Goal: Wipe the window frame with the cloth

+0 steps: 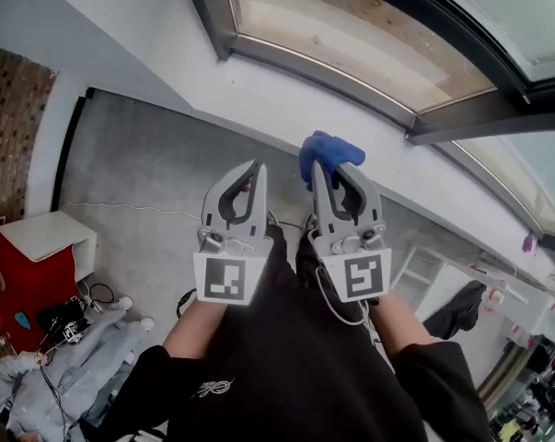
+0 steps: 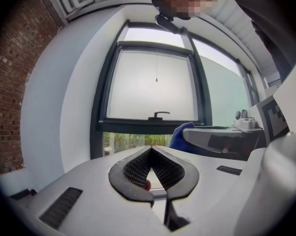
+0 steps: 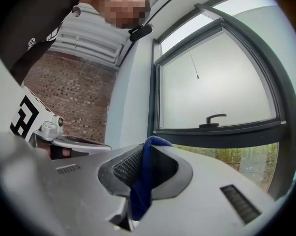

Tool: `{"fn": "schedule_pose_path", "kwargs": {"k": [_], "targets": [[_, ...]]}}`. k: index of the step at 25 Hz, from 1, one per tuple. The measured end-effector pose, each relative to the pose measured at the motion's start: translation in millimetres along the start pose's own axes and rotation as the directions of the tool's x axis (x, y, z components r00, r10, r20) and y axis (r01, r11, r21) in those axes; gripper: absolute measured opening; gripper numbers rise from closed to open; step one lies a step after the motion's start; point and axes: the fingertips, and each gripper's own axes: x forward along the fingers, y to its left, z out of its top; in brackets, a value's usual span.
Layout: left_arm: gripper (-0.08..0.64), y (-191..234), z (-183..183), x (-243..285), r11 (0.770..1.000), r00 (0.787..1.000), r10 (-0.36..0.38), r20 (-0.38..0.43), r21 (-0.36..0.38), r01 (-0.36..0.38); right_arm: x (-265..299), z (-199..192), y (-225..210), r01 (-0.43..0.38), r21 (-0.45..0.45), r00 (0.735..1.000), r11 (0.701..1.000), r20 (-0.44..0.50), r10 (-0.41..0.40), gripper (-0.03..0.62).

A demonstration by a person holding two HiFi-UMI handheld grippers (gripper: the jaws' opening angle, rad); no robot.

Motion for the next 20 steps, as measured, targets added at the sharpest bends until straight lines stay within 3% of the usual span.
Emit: {"fn": "schedule_pose_path", "kwargs": {"k": [7, 15, 20], "targets": [[0.003, -70.7, -0.2, -5.9, 0.996, 0.996, -0.083, -0.013, 0.025, 0.083, -60.9, -0.7, -14.2, 0.028, -0.016, 1.000, 0.999, -0.003, -0.028, 0.023], [0.003, -165.3, 5.3, -18.6, 0.996, 0.998, -0.046, 0.030, 0.072, 0.044, -147.2, 10.2, -55.1, 0.034, 0.007, 0.999, 0.999, 0.035, -0.035, 0.023], [0.003, -237.6, -4.5, -34.5, 0.996, 0.998, -0.054, 0.014, 0.075, 0.052, -210.0, 11.4, -82.9, 0.035, 0.001, 0.999, 0.999, 0.040, -0.035, 0.023]]}}
